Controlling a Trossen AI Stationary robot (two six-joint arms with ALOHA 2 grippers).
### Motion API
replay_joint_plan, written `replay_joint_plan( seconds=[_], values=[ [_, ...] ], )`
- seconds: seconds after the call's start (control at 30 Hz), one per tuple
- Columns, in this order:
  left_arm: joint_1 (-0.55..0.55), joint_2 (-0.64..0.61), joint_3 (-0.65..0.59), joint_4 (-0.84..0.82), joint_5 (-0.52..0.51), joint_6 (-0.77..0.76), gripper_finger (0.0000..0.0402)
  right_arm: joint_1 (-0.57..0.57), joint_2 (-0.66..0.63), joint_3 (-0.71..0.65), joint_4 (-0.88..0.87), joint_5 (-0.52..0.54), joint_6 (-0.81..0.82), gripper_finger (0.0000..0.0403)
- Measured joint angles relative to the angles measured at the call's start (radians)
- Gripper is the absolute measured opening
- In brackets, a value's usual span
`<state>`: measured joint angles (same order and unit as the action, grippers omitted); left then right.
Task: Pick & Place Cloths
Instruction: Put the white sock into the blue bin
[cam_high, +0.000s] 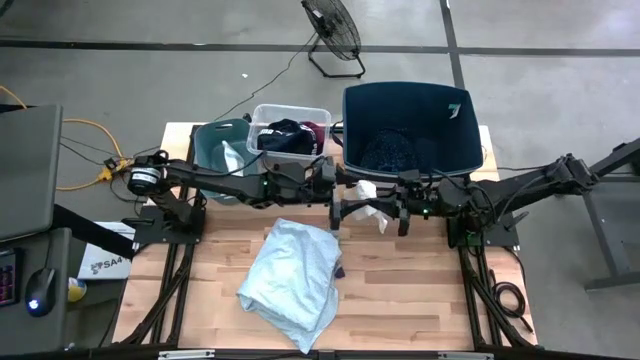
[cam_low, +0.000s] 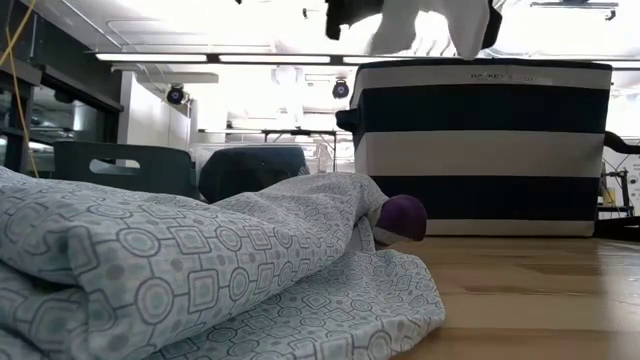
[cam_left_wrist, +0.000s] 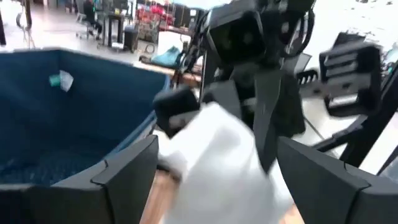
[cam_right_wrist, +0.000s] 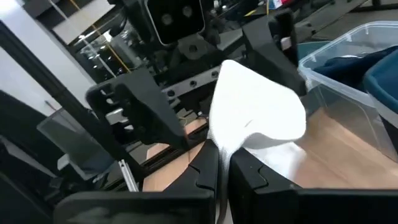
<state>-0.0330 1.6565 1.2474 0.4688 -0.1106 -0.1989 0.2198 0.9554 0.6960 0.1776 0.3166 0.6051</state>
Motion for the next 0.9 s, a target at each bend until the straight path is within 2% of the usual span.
replay_joint_plan(
  seconds=[0.33,0.47,0.7,0.9],
  values=[
    [-0.001,0.037,0.028,-0.009,0.052,0.012,0.0318,-0.038,0.000,0.000,0.051,-0.066,-0.011,0.0005],
    [0.000,0.035,0.028,-0.034,0.083,0.011,0.0297,-0.039,0.000,0.000,0.072,-0.082,-0.011,0.0005],
    [-0.001,0.035,0.028,-0.025,0.109,0.011,0.0213,-0.040,0.000,0.001,0.087,-0.081,-0.011,0.0004],
    [0.000,0.035,0.028,-0.023,0.110,0.011,0.0102,-0.040,0.000,0.001,0.087,-0.072,-0.011,0.0004]
  ],
)
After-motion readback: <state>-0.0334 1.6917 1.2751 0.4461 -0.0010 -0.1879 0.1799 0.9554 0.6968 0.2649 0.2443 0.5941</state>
